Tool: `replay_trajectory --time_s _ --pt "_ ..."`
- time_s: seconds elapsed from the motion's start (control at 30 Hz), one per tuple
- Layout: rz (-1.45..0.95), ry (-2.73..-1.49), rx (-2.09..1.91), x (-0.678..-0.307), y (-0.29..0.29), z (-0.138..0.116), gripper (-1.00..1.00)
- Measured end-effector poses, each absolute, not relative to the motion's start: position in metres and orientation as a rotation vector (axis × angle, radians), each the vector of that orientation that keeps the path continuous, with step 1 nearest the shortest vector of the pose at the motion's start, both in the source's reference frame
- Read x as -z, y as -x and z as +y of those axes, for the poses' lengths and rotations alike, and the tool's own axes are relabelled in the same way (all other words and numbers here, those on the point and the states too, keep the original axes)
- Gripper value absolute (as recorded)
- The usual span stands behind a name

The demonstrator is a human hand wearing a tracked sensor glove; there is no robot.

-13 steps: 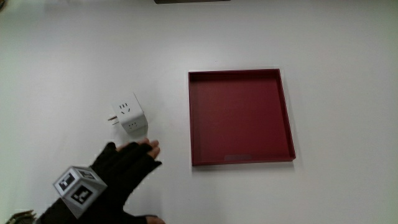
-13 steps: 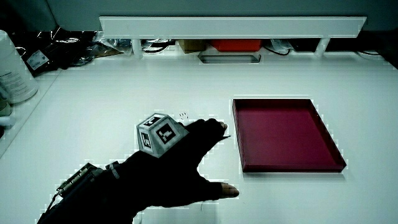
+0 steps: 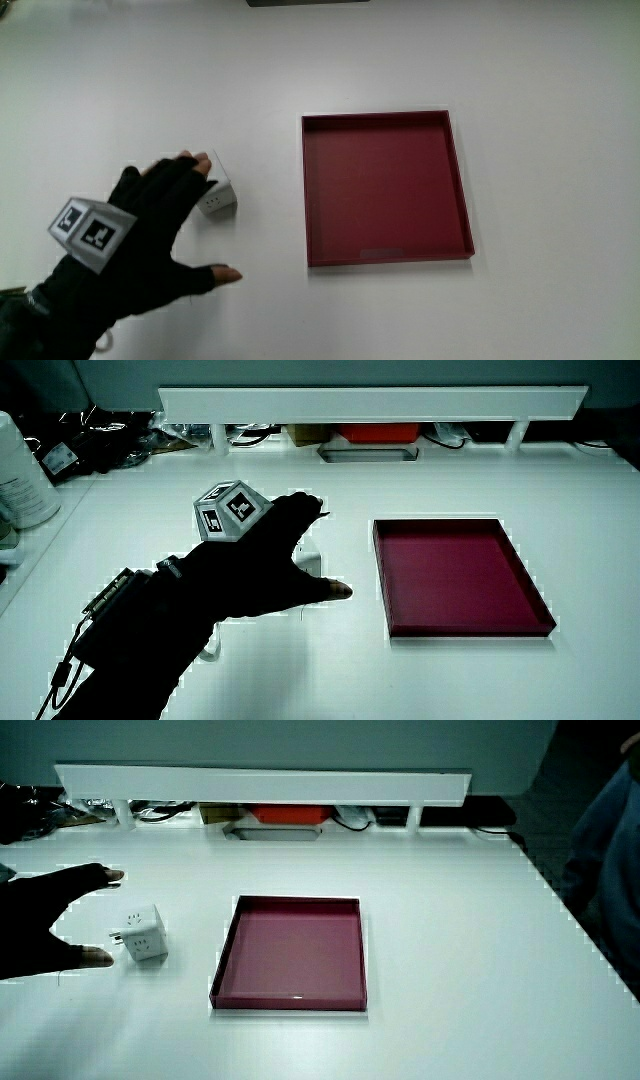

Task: Pick socket

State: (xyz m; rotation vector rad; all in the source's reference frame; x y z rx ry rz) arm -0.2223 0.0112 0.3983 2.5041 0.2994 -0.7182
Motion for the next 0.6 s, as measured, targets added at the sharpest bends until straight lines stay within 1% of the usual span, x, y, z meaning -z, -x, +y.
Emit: replay_trajectory --time_s 0.17,0.2,0.37,0.4,0.47,0.53,0.6 --pt "0.245 -2.521 0.652 -0.408 0.228 -0.009 0.0" --pt "0.271 -2.55 0.648 -0.412 0.23 -0.013 0.0" --pt "0.151 -2.477 0.662 -0.433 0.238 -0.027 0.0" --pt "0.175 -2.487 0.642 -0.436 0.238 -0.03 0.0" --pt "0.138 -2.447 0.663 -0.446 0.239 -0.034 0.0" --pt "0.19 -2.425 0.634 -0.458 0.24 -0.036 0.0" --pt "0.165 -2.413 0.624 -0.468 0.241 -0.038 0.0"
